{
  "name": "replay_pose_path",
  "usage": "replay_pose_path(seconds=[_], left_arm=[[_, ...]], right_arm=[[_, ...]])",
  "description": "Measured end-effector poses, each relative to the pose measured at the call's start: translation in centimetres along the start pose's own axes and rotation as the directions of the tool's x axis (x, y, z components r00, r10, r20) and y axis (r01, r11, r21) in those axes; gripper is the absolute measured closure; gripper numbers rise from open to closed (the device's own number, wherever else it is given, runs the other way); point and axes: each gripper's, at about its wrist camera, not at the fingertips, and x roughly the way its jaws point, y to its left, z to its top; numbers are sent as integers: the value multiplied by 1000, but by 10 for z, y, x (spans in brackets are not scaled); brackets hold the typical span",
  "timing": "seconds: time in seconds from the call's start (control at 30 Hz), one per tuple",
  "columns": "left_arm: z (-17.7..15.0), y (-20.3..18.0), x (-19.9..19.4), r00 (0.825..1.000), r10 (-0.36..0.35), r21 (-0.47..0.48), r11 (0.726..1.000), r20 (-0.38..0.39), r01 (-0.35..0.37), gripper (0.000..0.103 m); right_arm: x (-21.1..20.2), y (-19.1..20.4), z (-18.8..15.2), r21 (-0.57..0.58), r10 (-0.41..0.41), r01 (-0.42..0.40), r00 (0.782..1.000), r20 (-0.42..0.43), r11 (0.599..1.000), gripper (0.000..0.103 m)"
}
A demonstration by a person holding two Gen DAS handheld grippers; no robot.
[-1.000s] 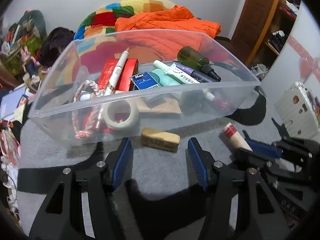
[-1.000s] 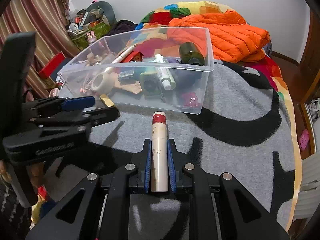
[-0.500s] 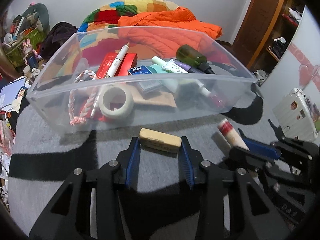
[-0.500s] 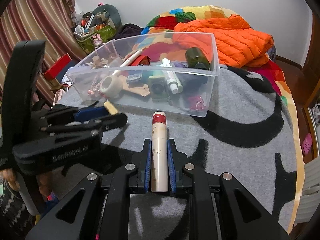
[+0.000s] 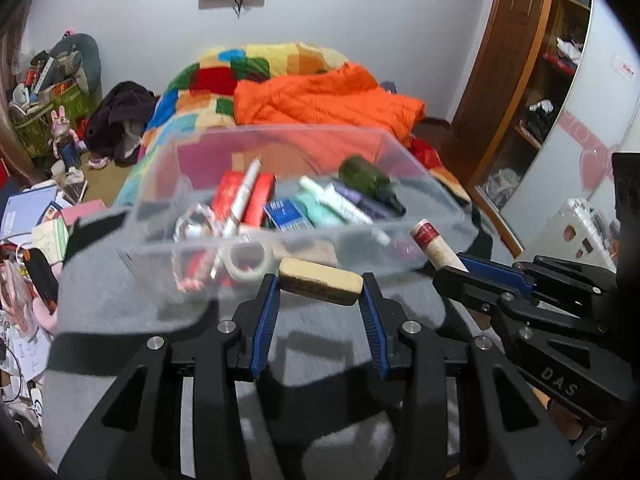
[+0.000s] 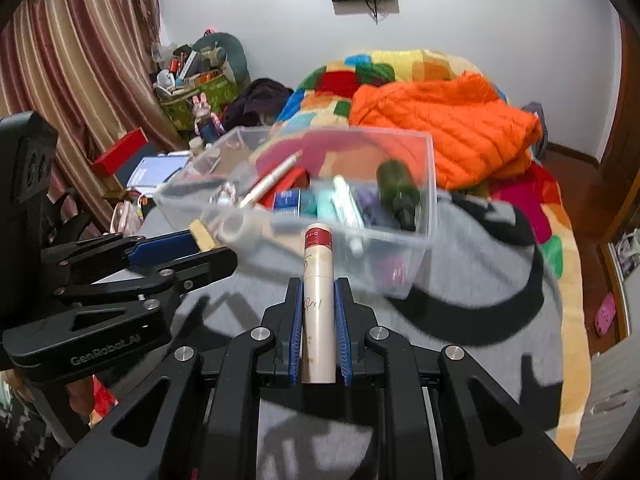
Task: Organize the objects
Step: 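Lower the eraser and beige tube into the clear box and release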
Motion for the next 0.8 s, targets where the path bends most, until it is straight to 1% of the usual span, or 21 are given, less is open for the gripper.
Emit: replay_pose_path(seconds=[0.2,0.33,0.47,0.57,0.8], left_arm=[[20,9,-12,998,9,-1,1000,55,-9,63],[32,18,-9,997,24,1,1000,67,-24,63],[42,29,6,999,19,-23,1000,44,-18,63],[47,36,19,999,22,-44,999,23,-21,63],[52,46,43,1000,12,-78,997,-16,-14,63]], right_arm=[[1,2,30,-17,-36,37,998,47,999,89],[5,3,47,-24,-57,59,996,68,998,89],[17,4,60,-34,-77,80,995,65,996,89],[30,3,66,-33,-84,85,995,48,996,89],[61,-3,69,-17,-83,83,996,-7,996,89]])
